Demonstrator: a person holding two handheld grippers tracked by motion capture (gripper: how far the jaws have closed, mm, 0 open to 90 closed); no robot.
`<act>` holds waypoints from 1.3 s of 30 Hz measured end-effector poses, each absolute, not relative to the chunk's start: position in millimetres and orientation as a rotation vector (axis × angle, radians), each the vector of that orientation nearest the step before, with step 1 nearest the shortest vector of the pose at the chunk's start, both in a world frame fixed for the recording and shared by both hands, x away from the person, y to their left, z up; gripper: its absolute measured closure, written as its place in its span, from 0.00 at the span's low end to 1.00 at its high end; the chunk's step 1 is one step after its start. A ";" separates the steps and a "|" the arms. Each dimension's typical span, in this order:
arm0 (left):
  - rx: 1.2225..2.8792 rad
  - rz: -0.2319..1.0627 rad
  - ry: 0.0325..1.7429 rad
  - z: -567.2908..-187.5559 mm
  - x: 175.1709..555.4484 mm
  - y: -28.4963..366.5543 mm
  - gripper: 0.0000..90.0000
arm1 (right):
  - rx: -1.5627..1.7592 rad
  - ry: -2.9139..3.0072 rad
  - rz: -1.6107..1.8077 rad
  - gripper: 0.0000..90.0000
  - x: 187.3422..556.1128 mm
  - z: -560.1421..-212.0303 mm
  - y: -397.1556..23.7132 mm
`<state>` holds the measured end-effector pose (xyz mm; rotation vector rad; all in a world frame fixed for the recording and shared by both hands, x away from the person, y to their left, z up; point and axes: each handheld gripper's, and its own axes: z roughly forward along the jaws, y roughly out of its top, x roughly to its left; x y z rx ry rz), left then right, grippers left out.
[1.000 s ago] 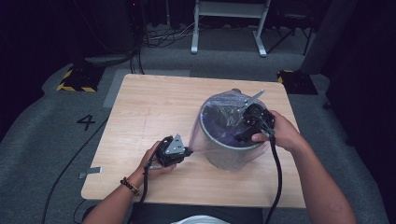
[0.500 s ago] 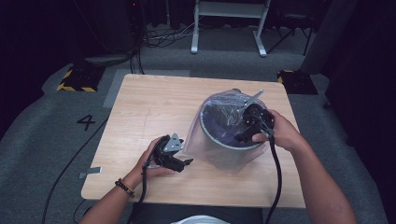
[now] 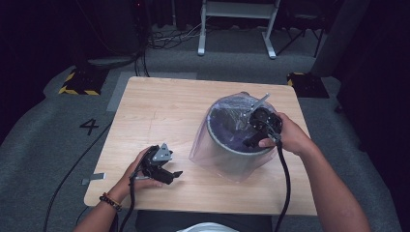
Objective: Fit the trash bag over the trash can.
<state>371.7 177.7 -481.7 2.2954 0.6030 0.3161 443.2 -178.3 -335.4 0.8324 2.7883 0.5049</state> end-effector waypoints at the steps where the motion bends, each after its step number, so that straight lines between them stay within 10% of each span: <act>1: 2.307 0.305 0.606 -482.4 371.6 180.2 0.18 | 0.833 2.790 0.495 0.29 443.6 -335.6 -177.9; 39: 2.272 0.263 0.656 -503.8 370.6 198.5 0.16 | 0.706 2.506 1.066 0.27 401.0 -299.5 -231.1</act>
